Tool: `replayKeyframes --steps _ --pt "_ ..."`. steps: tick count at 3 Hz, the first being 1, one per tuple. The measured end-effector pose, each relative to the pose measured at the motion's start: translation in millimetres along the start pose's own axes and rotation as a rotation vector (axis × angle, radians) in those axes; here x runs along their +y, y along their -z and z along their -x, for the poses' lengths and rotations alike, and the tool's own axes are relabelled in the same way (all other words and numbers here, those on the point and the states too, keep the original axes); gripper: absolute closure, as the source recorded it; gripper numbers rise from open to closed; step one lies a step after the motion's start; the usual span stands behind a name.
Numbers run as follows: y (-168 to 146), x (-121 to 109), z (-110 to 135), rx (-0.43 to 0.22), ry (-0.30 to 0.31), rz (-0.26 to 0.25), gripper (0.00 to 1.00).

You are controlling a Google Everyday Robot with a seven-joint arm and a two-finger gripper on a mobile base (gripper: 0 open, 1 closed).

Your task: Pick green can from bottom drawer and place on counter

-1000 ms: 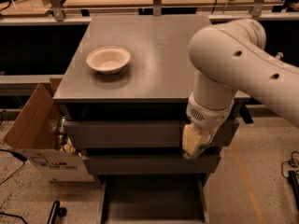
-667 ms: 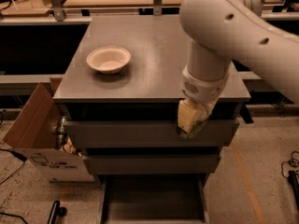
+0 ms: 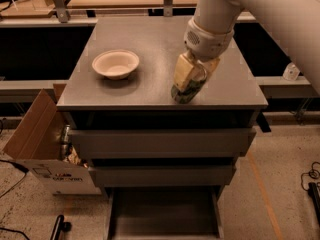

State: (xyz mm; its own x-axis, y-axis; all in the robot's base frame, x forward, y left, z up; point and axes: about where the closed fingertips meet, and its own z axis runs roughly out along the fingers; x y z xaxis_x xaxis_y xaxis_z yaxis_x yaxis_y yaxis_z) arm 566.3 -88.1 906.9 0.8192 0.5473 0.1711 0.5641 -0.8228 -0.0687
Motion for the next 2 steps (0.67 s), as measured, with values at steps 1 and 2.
replayKeyframes --steps 1,2 --pt "28.1 8.7 -34.7 0.146 -0.029 -0.002 1.0" --pt "28.1 8.7 -34.7 0.146 -0.029 -0.002 1.0"
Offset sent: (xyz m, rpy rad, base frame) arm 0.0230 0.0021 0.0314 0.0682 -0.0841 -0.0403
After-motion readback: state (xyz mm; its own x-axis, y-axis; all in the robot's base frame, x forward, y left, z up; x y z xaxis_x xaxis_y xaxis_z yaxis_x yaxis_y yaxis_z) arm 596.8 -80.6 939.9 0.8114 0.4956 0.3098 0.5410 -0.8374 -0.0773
